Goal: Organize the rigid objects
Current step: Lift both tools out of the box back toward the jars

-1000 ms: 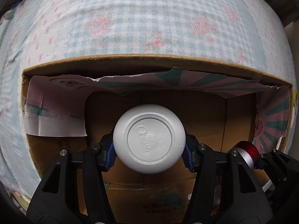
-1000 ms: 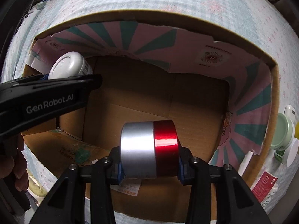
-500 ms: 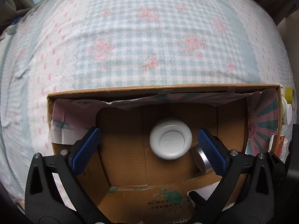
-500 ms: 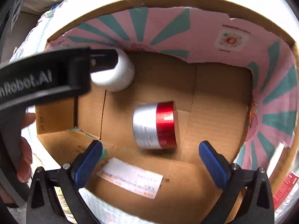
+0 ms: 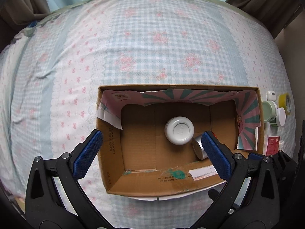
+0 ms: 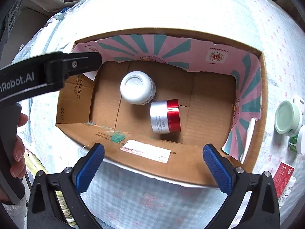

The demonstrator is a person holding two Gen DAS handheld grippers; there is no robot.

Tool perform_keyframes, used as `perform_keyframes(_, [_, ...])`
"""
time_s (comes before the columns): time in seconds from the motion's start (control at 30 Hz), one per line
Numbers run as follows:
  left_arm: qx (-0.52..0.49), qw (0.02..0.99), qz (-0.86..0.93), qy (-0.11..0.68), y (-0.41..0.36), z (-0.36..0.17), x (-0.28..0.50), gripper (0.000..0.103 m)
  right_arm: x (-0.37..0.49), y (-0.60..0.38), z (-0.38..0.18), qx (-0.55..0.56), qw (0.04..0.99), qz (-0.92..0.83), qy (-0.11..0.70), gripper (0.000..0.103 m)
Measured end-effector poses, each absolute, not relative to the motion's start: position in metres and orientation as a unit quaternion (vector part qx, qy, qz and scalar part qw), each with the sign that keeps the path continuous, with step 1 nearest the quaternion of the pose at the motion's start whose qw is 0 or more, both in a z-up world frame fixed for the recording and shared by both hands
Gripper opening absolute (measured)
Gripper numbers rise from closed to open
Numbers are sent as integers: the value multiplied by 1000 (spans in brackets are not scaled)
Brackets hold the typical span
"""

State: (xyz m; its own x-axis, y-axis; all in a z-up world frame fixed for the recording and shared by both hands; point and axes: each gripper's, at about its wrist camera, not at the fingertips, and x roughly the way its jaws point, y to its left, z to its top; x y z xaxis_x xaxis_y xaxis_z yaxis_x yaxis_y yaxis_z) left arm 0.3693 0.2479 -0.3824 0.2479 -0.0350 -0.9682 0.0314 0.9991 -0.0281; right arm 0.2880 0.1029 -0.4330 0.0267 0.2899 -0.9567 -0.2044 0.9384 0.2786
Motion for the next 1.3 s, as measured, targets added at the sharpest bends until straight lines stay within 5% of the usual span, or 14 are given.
perform_keyframes(0.57, [1,849,-46,526,235,-227,245,103,196,18,-273,39,798,107,592,103])
perform_keyframes(0.93, [-6,854,-91,513,114,-212,194,103,144,-127,-229,86,836,-10,542,103])
perform_keyframes(1.3, [-23,846,-69,529,-34,-242,185,103,146,-253,-261,20,831,24,555,103])
